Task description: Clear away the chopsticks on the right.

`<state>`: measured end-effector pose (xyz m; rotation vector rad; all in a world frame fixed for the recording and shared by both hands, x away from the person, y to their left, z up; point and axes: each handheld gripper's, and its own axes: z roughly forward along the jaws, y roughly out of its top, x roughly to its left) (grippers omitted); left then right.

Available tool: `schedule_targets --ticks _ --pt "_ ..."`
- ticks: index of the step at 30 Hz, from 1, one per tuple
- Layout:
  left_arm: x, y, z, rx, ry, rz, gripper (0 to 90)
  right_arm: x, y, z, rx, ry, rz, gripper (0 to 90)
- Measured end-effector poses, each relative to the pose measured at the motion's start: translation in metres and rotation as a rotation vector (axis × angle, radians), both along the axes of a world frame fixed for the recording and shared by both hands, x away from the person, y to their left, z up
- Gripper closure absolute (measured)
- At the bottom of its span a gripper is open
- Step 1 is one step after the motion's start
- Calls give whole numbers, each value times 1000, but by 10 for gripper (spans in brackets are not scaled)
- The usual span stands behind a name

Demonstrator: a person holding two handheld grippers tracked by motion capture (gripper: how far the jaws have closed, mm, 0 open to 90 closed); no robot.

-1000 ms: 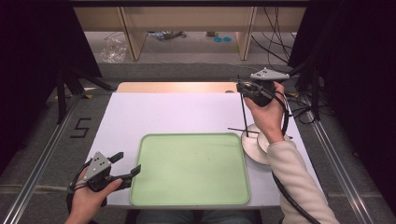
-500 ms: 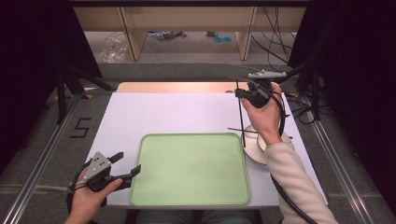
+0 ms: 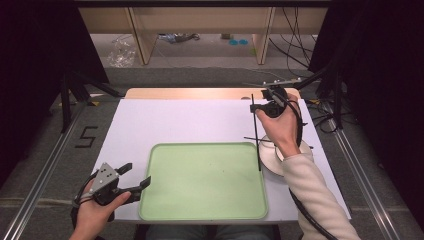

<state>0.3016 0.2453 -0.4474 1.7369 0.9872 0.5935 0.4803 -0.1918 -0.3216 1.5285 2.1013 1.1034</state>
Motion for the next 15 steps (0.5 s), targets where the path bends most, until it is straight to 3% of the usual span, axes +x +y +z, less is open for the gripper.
schedule_targets --ticks 2,3,4,6,7,8,9,12,13,15 --pt "0 -1 0 -12 4 3 191 1 -1 -3 -13 25 5 882" --pt "0 -1 0 -12 5 3 191 0 1 -2 14 59 -12 882" --pt "0 0 0 2 -1 -2 191 1 0 -4 -16 79 -4 882" --pt "0 0 0 1 -1 -2 191 0 1 -6 -4 82 -2 881" --pt "0 0 0 -1 -1 -3 191 0 2 -8 -18 114 -17 882" --pt "0 0 0 0 0 -3 191 0 2 -8 -18 114 -17 882" --pt "0 0 0 2 1 -2 191 -1 4 -10 -16 167 -27 881" --pt "0 0 0 -2 -1 -3 191 -2 8 -18 -14 206 -36 882" --pt "0 0 0 -2 -1 -3 191 -3 10 -19 -8 250 -47 881" --pt "0 0 0 4 -1 -5 191 -3 10 -21 -19 261 -43 881"
